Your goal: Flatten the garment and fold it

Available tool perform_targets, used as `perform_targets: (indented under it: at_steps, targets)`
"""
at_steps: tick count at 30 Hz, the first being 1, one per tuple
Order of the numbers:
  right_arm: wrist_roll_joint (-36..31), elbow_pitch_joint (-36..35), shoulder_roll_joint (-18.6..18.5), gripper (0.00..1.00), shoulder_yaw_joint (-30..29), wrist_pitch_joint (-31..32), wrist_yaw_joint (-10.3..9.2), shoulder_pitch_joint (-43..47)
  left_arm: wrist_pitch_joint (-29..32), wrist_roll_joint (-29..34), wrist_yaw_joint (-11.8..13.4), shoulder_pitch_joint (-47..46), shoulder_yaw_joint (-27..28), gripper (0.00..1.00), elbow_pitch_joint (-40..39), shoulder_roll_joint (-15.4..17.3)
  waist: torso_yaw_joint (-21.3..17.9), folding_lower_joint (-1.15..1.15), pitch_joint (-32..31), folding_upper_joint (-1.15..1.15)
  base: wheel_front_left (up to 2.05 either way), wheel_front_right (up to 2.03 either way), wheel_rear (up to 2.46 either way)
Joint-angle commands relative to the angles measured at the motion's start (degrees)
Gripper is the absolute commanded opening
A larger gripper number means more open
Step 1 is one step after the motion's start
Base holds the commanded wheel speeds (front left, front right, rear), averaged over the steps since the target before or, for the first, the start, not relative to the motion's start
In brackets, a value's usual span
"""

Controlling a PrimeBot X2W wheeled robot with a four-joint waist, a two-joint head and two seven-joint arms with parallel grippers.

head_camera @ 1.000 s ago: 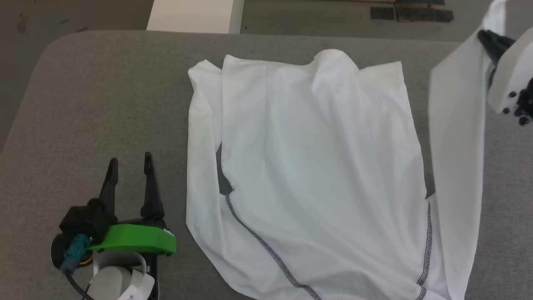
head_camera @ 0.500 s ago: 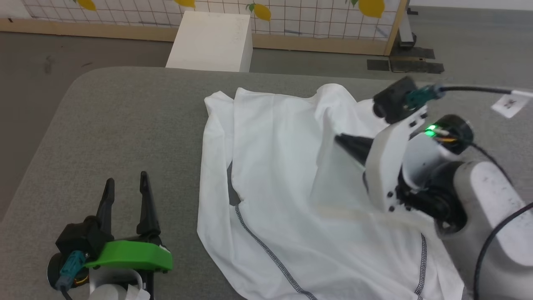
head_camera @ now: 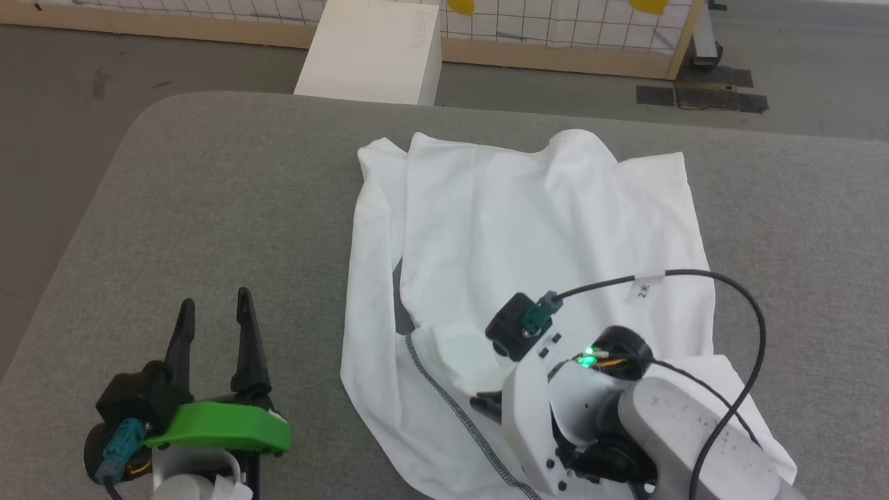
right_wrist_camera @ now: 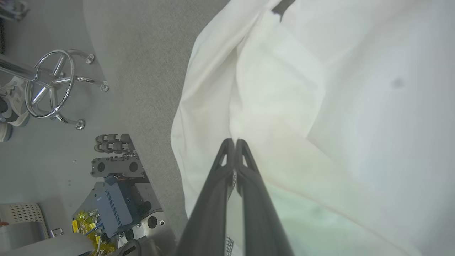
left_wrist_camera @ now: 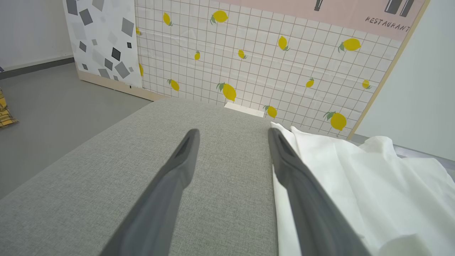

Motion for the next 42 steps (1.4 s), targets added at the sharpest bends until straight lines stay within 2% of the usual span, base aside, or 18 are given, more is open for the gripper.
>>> perform_targets:
  at_steps: [1, 6, 7, 8, 9, 11, 12, 16, 23, 27, 34, 37, 42]
  targets:
    - [0.7, 0.6, 0.1, 0.00, 0.9, -0.6, -0.09, 0.8, -0.2, -0.8, 0.4, 0.2, -0.1, 1.00, 0.2, -0.2, 0.1, 0.01, 0.2, 0.57, 0.00, 0.00, 0.00]
    - [2.2, 4.3, 0.5, 0.00, 4.8, -2.8, -0.09, 0.9, -0.2, -1.0, 0.5, 0.1, -0.3, 1.00, 0.5, -0.1, -0.3, 0.01, 0.3, 0.57, 0.00, 0.00, 0.00]
    - [2.6, 4.7, 0.6, 0.15, 4.9, -3.2, -0.09, 0.8, -0.2, -1.1, 0.5, 0.1, -0.4, 1.00, 0.6, -0.1, -0.4, 0.01, 0.3, 0.57, 0.00, 0.00, 0.00]
    - [3.0, 4.6, 0.8, 0.48, 4.8, -3.9, -0.09, 0.7, -0.1, -1.1, 0.5, 0.0, -0.4, 1.00, 0.7, 0.0, -0.5, 0.01, 0.2, 0.57, 0.00, 0.00, 0.00]
    - [3.6, 4.5, 0.9, 1.00, 4.5, -4.7, -0.09, 0.5, -0.1, -1.1, 0.5, 0.0, -0.5, 1.00, 0.8, 0.0, -0.6, 0.01, 0.1, 0.57, 0.00, 0.00, 0.00]
    - [6.8, 2.4, 1.5, 1.00, 0.6, -8.2, -0.09, 0.2, 0.3, -1.2, 0.6, 0.2, -0.5, 1.00, 1.0, 0.4, -1.2, 0.01, -0.9, 0.57, 0.00, 0.00, 0.00]
    - [8.3, -0.1, 1.3, 1.00, -4.3, -10.6, -0.09, 0.4, 0.6, -1.3, 0.7, 0.6, -0.5, 1.00, 1.0, 0.7, -2.0, 0.01, -2.0, 0.57, 0.00, 0.00, 0.00]
    - [8.1, -2.7, 0.8, 1.00, -14.7, -14.3, -0.09, 1.9, 1.0, -1.4, 0.9, 1.2, -0.5, 1.00, 0.8, 1.0, -3.1, 0.01, -3.1, 0.57, 0.00, 0.00, 0.00]
    - [1.5, -3.4, 0.9, 1.00, -37.5, -20.0, -0.09, 6.5, 1.6, -1.8, 0.9, 1.6, -1.0, 1.00, 0.7, 1.1, -4.1, 0.01, -3.7, 0.57, 0.00, 0.00, 0.00]
    - [-2.7, -3.9, 1.7, 1.00, -46.5, -20.4, -0.09, 9.2, 1.8, -1.9, 1.0, 1.6, -1.1, 1.00, 0.8, 1.1, -4.7, 0.01, -3.4, 0.57, 0.00, 0.00, 0.00]
    - [-6.9, -6.5, 4.1, 1.00, -54.2, -18.1, -0.09, 11.1, 3.6, -2.7, 0.9, -1.5, -1.6, 1.00, 1.6, 1.1, -5.9, 0.01, -0.1, 0.57, 0.00, 0.00, 0.00]
    - [-7.9, -8.5, 4.2, 1.00, -56.1, -16.8, -0.09, 10.5, 6.7, -3.6, 0.7, -7.6, -1.6, 1.00, 3.6, 1.3, -6.1, 0.01, 3.1, 0.57, 0.00, 0.00, 0.00]
    - [-8.5, -11.9, 3.9, 1.00, -57.1, -14.8, -0.09, 7.8, 16.3, -5.2, 0.9, -22.5, -2.0, 1.00, 10.8, 2.2, -7.4, 0.01, 9.4, 0.57, 0.00, 0.00, 0.00]
